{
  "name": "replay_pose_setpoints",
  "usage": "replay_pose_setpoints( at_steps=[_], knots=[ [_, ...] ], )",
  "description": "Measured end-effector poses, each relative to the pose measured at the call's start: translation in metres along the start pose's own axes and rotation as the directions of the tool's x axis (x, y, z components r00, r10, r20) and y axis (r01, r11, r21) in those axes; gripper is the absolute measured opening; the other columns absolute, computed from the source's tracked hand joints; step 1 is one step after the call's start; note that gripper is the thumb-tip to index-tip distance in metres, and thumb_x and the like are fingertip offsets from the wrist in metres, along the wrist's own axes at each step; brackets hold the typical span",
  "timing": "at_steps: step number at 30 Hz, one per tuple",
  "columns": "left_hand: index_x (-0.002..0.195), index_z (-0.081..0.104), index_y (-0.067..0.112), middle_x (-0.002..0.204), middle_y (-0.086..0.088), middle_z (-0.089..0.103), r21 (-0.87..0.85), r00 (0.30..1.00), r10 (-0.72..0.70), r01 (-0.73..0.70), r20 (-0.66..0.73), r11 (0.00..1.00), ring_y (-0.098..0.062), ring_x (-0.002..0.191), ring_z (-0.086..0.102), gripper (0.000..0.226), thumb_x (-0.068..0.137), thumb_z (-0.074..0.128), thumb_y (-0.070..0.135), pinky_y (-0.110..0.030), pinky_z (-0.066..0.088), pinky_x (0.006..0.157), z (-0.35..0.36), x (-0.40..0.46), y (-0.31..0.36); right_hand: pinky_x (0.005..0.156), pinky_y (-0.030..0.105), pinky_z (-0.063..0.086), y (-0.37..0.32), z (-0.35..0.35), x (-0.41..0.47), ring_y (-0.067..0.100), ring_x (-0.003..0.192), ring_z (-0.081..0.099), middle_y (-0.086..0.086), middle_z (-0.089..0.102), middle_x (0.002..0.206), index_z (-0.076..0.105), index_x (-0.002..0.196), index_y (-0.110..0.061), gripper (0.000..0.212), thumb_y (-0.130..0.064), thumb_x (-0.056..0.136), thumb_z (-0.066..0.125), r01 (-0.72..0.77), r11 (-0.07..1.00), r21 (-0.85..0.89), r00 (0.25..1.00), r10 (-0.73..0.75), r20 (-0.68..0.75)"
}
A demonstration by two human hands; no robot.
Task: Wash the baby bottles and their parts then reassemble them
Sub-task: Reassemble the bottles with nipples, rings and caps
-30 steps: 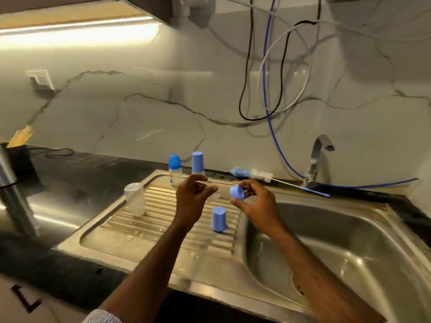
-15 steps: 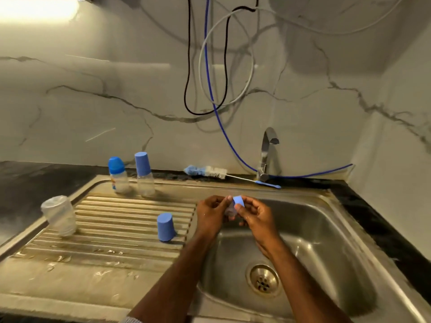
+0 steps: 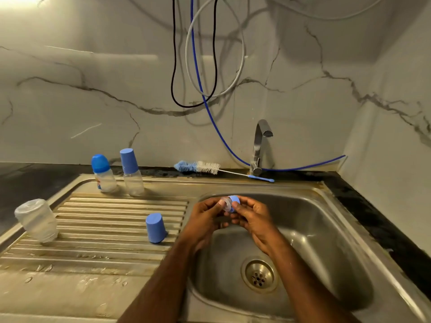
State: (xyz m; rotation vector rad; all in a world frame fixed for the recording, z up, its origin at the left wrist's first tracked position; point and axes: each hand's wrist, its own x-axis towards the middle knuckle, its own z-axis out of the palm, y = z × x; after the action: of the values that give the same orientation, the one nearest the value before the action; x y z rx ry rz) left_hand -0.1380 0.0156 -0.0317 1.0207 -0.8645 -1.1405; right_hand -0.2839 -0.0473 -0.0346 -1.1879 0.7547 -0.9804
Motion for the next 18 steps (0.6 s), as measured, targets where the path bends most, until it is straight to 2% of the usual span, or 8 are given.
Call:
replay_pose_setpoints(
  at_steps=[3, 6, 11, 15, 18],
  knots=[
    [0.112, 0.071, -0.002, 0.094, -0.024, 0.07, -0.029, 0.998, 0.041, -0.042, -0.037, 0.999, -0.032, 0.083, 0.066, 0.023, 0.099, 0.058, 0.012, -0.038, 0.055, 0.073, 0.004, 0.0, -0.001, 0.067, 0.027, 0.058, 0.002, 0.003, -0.003, 0.018, 0.083, 0.075, 0.009, 0.077, 0.101, 0.069, 0.117, -0.016, 0.026, -0.014, 0.091, 0.071, -0.004, 1.0, 0.02, 0.999, 0.003, 0.045],
    [0.111, 0.064, -0.008, 0.086, -0.017, 0.072, 0.032, 0.985, 0.11, -0.107, -0.131, 0.994, -0.02, 0.069, 0.067, 0.016, 0.098, 0.057, 0.0, -0.025, 0.056, 0.059, 0.004, -0.002, 0.0, 0.069, 0.028, 0.058, 0.002, 0.005, -0.007, 0.018, 0.083, 0.075, 0.009, 0.077, 0.103, 0.068, 0.12, -0.014, 0.031, -0.012, 0.089, 0.073, 0.016, 1.0, 0.004, 0.999, -0.016, 0.051],
    [0.095, 0.068, -0.008, 0.076, -0.018, 0.073, 0.203, 0.959, 0.219, -0.182, -0.177, 0.962, -0.021, 0.06, 0.066, 0.016, 0.09, 0.073, 0.005, -0.026, 0.055, 0.055, 0.002, -0.003, -0.005, 0.078, 0.037, 0.061, 0.003, 0.005, -0.011, 0.027, 0.092, 0.075, 0.006, 0.078, 0.103, 0.07, 0.12, -0.015, 0.043, -0.015, 0.079, 0.084, 0.108, 0.989, -0.101, 0.994, -0.106, 0.027],
    [0.089, 0.076, 0.001, 0.073, -0.016, 0.074, 0.357, 0.95, 0.267, -0.195, -0.163, 0.913, -0.019, 0.057, 0.065, 0.003, 0.087, 0.076, 0.003, -0.031, 0.057, 0.057, -0.004, 0.001, -0.007, 0.08, 0.028, 0.06, 0.002, 0.003, -0.009, 0.013, 0.094, 0.073, -0.004, 0.077, 0.1, 0.074, 0.106, -0.024, 0.043, -0.009, 0.07, 0.09, 0.218, 0.922, -0.321, 0.972, -0.234, -0.012],
    [0.09, 0.076, 0.001, 0.076, -0.016, 0.074, 0.409, 0.943, 0.274, -0.178, -0.19, 0.895, -0.02, 0.059, 0.067, 0.005, 0.086, 0.075, -0.002, -0.033, 0.059, 0.061, -0.006, 0.003, -0.008, 0.084, 0.035, 0.061, 0.003, 0.004, -0.008, 0.014, 0.095, 0.072, -0.002, 0.076, 0.102, 0.074, 0.105, -0.024, 0.04, -0.004, 0.073, 0.087, 0.215, 0.91, -0.355, 0.972, -0.233, -0.01]
  ],
)
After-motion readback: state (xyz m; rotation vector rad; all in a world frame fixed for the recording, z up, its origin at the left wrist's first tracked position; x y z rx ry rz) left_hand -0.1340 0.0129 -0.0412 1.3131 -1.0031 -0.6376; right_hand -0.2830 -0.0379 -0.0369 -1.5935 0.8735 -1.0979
